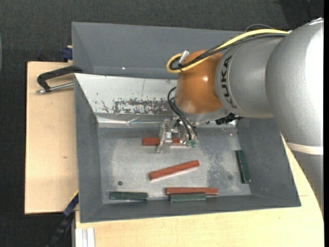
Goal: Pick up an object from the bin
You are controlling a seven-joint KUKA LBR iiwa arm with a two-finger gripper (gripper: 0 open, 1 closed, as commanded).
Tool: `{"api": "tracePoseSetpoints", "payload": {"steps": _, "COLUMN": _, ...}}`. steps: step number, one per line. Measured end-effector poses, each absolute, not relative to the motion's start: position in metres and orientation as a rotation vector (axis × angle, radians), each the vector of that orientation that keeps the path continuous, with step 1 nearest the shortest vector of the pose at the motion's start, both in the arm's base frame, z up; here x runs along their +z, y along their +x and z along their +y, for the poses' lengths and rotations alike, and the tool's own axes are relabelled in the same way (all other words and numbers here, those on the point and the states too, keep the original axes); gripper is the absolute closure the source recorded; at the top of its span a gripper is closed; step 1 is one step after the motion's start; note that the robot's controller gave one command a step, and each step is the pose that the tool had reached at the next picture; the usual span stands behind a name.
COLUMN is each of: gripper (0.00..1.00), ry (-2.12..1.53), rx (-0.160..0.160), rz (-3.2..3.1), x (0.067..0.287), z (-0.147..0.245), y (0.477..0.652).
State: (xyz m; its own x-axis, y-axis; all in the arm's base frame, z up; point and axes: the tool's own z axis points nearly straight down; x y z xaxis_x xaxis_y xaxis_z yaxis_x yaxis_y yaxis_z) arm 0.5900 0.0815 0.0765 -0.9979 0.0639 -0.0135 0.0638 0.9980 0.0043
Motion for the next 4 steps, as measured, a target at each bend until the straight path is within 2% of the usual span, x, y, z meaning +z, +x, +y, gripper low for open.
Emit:
{"api": "tracePoseSetpoints", "payload": {"steps": 1, "gripper": 1.00, "ry": 0.058, "rx": 0.001, "rz": 3.142, "x": 0.126, "z": 0.085, "y": 0.567}}
{"api": "tracePoseSetpoints", "payload": {"steps": 2, "gripper": 1.00, "ry": 0.112, "rx": 0.005, "rz": 3.129, "x": 0.163, "z": 0.088, "y": 0.573}}
{"api": "tracePoseSetpoints", "payload": {"steps": 3, "gripper": 0.00, "ry": 0.059, "rx": 0.002, "rz": 3.139, "x": 0.147, "z": 0.057, "y": 0.580}}
{"api": "tracePoseSetpoints", "payload": {"steps": 4, "gripper": 0.00, "ry": 0.059, "rx": 0.002, "rz": 3.139, "x": 0.147, "z": 0.057, "y": 0.580}}
